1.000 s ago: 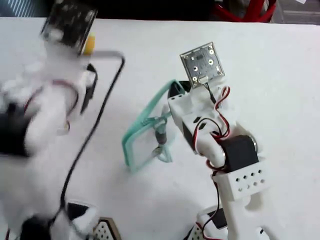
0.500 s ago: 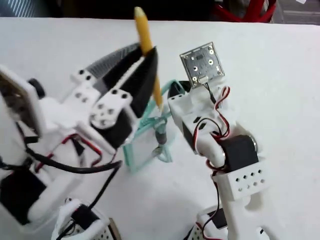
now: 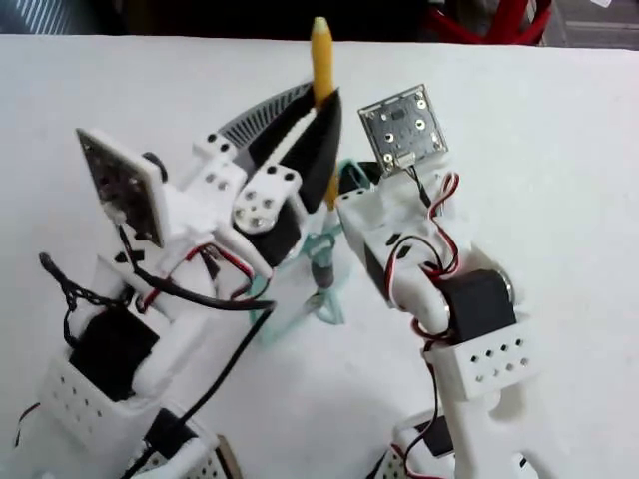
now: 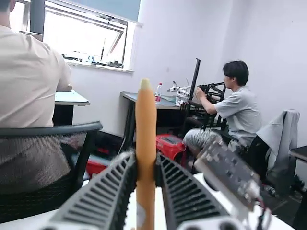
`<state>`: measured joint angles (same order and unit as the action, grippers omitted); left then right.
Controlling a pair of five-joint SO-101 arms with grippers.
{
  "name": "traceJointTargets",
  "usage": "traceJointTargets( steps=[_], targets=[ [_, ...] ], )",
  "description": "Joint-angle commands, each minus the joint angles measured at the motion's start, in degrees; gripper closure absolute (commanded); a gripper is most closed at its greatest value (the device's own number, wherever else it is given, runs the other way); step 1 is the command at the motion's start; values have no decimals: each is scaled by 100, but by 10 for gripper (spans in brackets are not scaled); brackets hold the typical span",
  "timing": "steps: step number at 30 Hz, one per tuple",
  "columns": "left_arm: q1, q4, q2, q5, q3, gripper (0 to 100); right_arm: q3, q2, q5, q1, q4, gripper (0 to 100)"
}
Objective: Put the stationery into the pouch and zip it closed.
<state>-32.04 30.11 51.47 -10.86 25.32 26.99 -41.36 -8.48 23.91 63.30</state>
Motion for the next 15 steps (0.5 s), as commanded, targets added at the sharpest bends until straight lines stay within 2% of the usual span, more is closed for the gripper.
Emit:
traceJointTargets(
  steps=[1, 5, 15],
  targets=[
    [523, -343, -40, -35, 343, 972, 457, 40, 26, 207, 31, 979],
    [637, -571, -40, -53, 782, 972, 457, 40, 26, 207, 22, 979],
    [664, -510, -31, -70, 1125, 974, 457, 40, 26, 207, 22, 979]
  ],
)
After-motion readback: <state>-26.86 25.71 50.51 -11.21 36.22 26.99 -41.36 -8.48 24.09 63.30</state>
